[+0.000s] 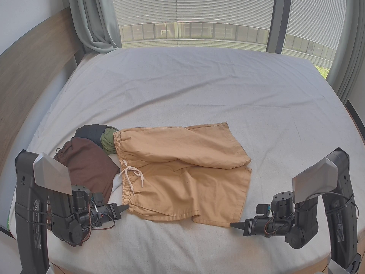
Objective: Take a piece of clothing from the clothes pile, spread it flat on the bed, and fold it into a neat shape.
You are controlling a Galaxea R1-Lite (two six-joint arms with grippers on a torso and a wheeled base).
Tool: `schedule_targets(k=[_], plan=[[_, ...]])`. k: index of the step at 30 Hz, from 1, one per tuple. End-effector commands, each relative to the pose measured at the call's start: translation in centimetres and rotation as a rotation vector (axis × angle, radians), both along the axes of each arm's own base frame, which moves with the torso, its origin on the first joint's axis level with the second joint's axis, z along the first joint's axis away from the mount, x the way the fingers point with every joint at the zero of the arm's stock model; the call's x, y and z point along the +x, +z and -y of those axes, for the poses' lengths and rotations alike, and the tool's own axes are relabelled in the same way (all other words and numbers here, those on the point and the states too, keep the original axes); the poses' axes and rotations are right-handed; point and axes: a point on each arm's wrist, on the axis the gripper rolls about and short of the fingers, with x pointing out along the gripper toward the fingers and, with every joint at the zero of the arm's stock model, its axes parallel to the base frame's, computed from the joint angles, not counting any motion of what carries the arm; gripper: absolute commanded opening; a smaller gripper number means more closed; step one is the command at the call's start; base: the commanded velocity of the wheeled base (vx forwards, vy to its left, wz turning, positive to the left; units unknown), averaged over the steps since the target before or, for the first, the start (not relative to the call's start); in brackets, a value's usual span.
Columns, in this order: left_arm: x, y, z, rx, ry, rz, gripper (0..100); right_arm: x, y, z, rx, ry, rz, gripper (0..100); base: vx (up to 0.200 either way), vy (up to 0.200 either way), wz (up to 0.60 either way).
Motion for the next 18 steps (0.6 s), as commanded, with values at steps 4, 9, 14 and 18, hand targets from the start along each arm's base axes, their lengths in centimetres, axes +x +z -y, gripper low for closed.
schedule_targets(k=[4,9,14,18], plan=[[-1.1,0.9,-0.7,-0.007,0.011,-0.017,0,-1.4,1.0,1.4,-0.021,-0.022,-0.028,0,0.0,0.0,0.0],[-3.1,2.0,-1.7,-0.062,-0.054,-0.054,0,-2.5,0.9,2.5,-0.056,-0.024,-0.053,0,0.0,0.0,0.0],[-4.1,2.9,-2.3,-0.077,-0.063,-0.061,0,-2.4,1.0,3.3,-0.062,-0.049,-0.054,0,0.0,0.0,0.0],[-5.3,3.0,-2.7,-0.058,-0.058,-0.08,0,-2.8,1.0,3.9,-0.063,-0.058,-0.071,0,0.0,0.0,0.0]])
